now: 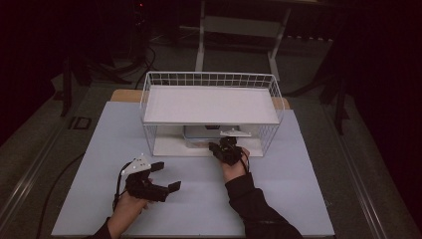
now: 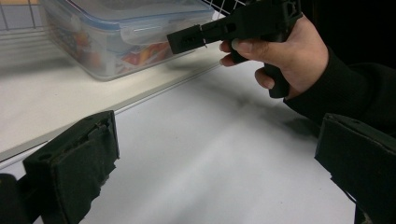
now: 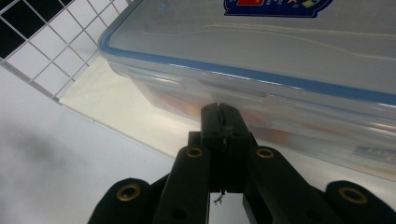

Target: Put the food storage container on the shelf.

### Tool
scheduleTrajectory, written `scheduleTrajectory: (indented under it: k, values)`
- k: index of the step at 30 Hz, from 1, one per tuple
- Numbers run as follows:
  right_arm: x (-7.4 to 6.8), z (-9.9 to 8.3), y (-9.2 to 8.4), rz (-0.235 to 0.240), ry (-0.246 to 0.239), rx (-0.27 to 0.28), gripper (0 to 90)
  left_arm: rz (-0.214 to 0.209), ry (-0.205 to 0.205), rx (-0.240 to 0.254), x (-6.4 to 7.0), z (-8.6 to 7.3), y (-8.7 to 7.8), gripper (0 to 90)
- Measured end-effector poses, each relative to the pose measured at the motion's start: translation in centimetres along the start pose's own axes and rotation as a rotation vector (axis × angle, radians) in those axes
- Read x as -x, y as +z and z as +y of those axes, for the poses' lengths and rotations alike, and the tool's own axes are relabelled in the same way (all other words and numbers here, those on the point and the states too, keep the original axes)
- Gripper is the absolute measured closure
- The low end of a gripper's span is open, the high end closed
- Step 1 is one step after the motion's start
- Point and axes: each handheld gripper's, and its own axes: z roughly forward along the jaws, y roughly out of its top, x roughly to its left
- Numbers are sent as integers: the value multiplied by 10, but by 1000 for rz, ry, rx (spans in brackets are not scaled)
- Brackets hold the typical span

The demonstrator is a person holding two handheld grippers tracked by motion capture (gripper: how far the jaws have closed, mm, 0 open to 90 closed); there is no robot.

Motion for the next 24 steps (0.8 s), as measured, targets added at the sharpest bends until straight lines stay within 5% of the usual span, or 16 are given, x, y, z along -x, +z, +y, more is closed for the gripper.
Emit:
scheduleTrajectory:
  k: [5, 11, 16, 24]
  values:
    - [-7, -3, -8, 10, -31, 4, 886, 57, 25, 15, 2, -1, -1, 0]
    - [-14, -9, -26, 33, -62, 16, 784, 47, 12, 33, 1, -1, -3, 0]
    - [-15, -12, -44, 55, -89, 41, 577, 67, 19, 66, 4, 0, -6, 0]
    - [-11, -19, -63, 181, -60, 75, 234, 72, 15, 80, 5, 0, -10, 0]
